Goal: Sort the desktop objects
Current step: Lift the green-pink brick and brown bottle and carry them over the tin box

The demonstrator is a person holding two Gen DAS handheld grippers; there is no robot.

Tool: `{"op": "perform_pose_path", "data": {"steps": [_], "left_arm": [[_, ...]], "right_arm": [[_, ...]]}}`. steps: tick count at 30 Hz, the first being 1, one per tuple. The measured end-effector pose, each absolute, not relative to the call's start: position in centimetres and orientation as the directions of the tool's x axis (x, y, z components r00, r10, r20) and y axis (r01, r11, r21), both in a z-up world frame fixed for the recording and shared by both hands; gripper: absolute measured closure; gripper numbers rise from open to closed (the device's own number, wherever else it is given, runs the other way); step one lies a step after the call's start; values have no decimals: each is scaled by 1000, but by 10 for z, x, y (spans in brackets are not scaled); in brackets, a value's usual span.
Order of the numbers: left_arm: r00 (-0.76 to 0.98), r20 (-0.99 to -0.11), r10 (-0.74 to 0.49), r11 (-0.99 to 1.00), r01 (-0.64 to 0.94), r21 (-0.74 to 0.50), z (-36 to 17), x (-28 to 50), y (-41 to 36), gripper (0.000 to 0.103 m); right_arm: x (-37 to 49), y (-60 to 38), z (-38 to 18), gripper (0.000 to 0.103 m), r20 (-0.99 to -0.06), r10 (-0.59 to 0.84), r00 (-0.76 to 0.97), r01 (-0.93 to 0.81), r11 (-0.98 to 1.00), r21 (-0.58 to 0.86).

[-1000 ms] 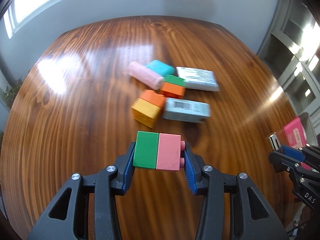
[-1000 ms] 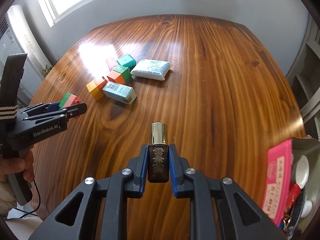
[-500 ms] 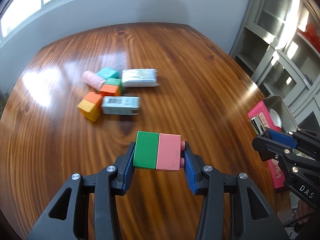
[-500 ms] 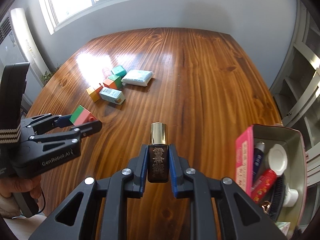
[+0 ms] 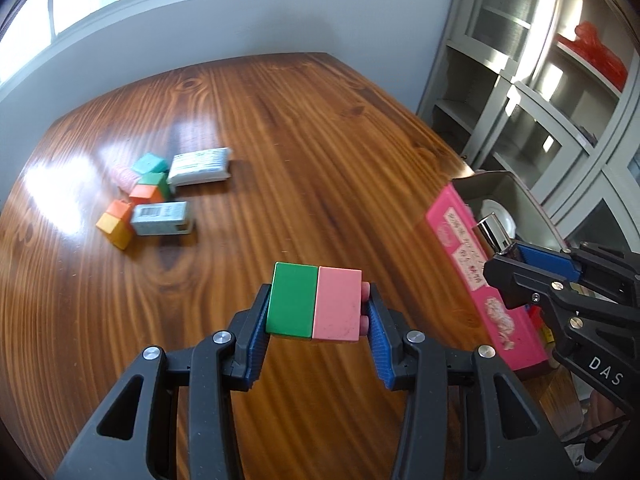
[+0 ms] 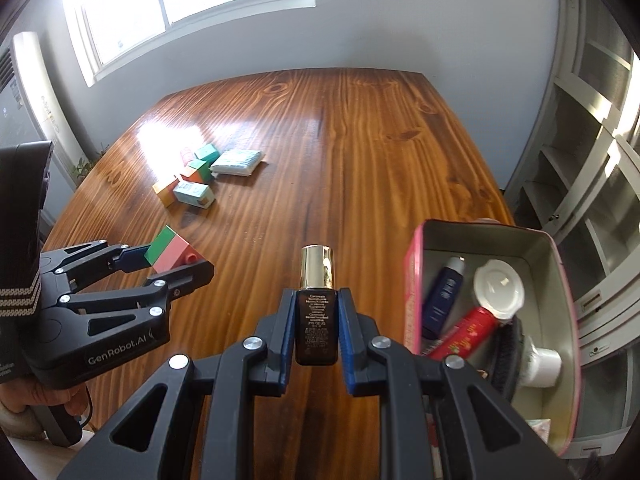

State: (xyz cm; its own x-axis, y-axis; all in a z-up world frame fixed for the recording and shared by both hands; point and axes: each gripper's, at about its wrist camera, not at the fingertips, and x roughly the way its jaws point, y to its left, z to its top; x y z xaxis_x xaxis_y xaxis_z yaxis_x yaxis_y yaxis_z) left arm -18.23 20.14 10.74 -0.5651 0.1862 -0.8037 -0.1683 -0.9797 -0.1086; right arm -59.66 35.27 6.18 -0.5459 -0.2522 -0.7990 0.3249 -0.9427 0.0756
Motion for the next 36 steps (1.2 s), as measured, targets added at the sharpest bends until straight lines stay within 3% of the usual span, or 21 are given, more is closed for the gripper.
{"op": "perform_pose_path", "data": {"steps": [19, 36], "left_arm": [[-564, -792, 233, -963, -247, -107, 110, -181, 279, 56], [-564, -794, 226, -960, -268, -83, 113, -185, 297, 56]], "right_arm": [[-588, 427, 59, 81, -803, -216, -555, 260, -962, 78], [-597, 448, 44, 81, -832, -200, -518, 220, -971, 96]]}}
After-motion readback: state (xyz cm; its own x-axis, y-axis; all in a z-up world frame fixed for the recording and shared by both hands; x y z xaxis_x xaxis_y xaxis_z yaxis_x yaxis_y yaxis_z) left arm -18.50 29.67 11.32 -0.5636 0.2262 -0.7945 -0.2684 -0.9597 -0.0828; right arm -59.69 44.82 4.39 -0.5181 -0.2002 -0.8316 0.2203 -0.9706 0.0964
